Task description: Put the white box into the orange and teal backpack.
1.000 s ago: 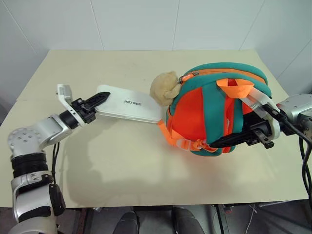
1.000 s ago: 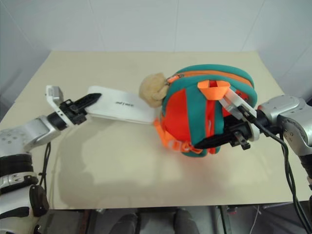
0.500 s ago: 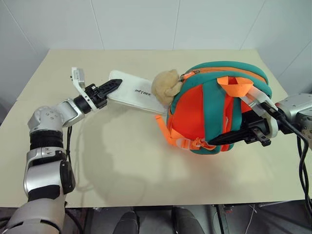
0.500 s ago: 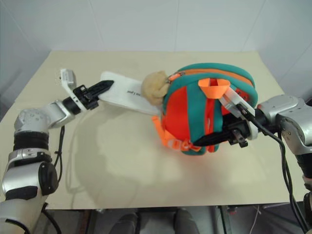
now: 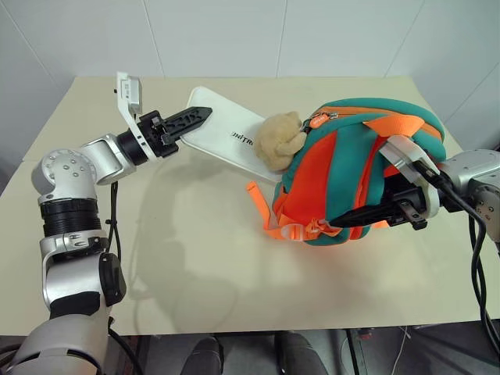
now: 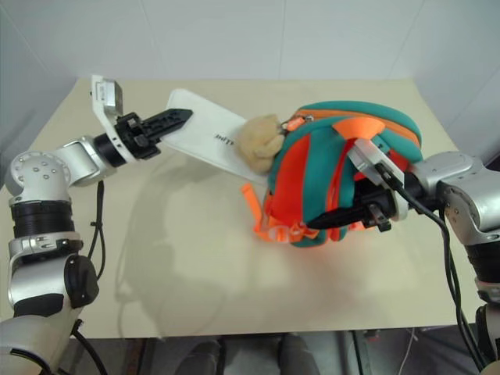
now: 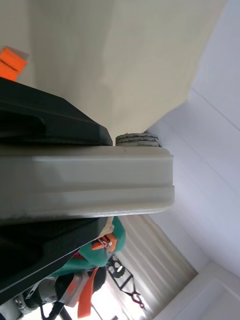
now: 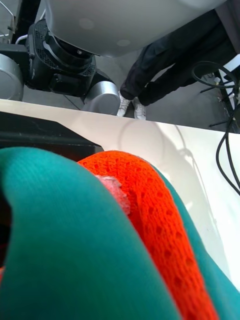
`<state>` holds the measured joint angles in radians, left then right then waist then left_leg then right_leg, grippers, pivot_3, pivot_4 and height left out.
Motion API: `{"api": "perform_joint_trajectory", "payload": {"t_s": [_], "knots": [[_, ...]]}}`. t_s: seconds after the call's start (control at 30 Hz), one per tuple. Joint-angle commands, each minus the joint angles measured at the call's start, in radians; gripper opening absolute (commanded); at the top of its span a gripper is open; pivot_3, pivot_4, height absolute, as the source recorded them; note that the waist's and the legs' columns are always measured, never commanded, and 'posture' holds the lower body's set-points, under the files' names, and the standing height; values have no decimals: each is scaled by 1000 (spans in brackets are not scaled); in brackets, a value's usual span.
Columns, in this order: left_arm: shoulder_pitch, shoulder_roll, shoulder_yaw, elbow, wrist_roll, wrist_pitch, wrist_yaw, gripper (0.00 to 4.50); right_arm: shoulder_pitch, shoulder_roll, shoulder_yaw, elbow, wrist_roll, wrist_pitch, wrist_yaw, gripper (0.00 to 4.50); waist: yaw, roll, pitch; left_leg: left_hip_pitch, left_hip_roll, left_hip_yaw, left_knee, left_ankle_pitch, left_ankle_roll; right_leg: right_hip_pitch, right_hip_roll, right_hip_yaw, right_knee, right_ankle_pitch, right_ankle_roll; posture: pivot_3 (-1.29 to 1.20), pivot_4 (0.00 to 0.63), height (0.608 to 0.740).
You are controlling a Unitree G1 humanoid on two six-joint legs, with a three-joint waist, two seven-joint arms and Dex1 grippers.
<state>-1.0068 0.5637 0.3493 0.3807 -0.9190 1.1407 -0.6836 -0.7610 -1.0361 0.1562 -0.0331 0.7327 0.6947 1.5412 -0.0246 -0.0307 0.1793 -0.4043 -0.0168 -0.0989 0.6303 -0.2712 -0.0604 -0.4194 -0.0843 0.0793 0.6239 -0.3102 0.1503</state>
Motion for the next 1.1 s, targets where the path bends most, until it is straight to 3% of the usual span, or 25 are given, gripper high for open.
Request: {"api": "perform_joint_trajectory", "payload": {"t_s": [0.03, 0.83, 1.1], "knots": [[-8, 8, 49, -110, -65, 18, -8, 1376, -20, 12, -32, -9, -1, -10, 56, 655, 0, 0, 0, 0, 0, 0, 0, 0, 0, 0, 0, -1, 0, 0, 0, 0, 150, 740], [15, 64, 160, -461, -299, 241, 196, 1376, -36, 75, -25, 31, -65, -32, 53, 655, -1, 0, 0, 0, -5, 0, 4, -1, 2, 1, -12, -21, 3, 0, 0, 0, 150, 740], [122, 106, 83, -550, -216, 135, 162, 1376, -41, 95, -25, 41, -83, -36, 51, 655, -3, 0, 0, 2, -5, 0, 4, -1, 2, 2, -12, -21, 4, 0, 0, 0, 150, 740]]}}
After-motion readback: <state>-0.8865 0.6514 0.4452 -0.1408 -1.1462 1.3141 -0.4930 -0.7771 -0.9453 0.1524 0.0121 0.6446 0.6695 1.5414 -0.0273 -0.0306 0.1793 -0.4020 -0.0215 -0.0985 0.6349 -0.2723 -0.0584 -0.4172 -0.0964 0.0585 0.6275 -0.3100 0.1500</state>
